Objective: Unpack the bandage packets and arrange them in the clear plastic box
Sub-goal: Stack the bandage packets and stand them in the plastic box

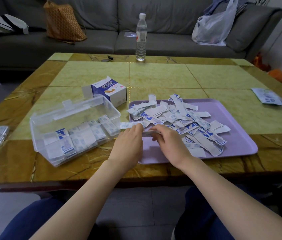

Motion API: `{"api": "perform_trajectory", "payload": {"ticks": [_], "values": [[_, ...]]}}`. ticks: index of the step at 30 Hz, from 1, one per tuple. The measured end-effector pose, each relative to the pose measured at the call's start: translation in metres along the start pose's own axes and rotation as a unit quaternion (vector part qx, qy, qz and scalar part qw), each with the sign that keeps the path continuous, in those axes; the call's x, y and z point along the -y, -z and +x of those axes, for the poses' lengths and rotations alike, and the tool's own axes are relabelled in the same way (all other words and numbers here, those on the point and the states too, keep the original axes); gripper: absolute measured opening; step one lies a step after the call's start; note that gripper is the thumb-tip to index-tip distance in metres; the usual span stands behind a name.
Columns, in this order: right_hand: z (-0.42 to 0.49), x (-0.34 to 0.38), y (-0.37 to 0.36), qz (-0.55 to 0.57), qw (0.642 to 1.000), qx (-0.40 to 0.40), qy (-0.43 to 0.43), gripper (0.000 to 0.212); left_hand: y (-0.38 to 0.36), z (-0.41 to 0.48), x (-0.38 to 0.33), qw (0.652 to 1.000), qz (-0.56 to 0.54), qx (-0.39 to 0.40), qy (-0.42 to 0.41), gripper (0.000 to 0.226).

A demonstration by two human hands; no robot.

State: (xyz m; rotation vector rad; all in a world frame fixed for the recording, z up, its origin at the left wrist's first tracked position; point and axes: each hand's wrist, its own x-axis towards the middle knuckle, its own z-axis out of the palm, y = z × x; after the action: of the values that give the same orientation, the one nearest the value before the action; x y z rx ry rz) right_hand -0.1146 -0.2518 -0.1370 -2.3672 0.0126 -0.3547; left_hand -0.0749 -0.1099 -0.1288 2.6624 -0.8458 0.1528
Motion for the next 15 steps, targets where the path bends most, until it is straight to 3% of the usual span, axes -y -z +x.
{"api": "perform_trajectory", "payload": {"ticks": [4,9,11,15], "values": [[0.003,0.009,0.013,0.169,0.983,0.004,-0.068,0.014,0.018,-0.004,0.007,0.976,-0.21,0.001,0.049,0.013],[0.001,0.019,0.019,0.329,0.936,0.038,-0.116,0.018,0.035,-0.011,0.016,0.921,-0.378,-0.022,0.092,0.022],[-0.002,0.021,0.018,0.325,0.938,0.051,-0.109,0.017,0.038,-0.015,0.019,0.914,-0.393,-0.026,0.097,0.02],[-0.013,0.023,0.009,0.187,0.977,0.081,-0.062,0.011,0.046,-0.029,0.026,0.957,-0.277,-0.065,0.059,0.018]]}}
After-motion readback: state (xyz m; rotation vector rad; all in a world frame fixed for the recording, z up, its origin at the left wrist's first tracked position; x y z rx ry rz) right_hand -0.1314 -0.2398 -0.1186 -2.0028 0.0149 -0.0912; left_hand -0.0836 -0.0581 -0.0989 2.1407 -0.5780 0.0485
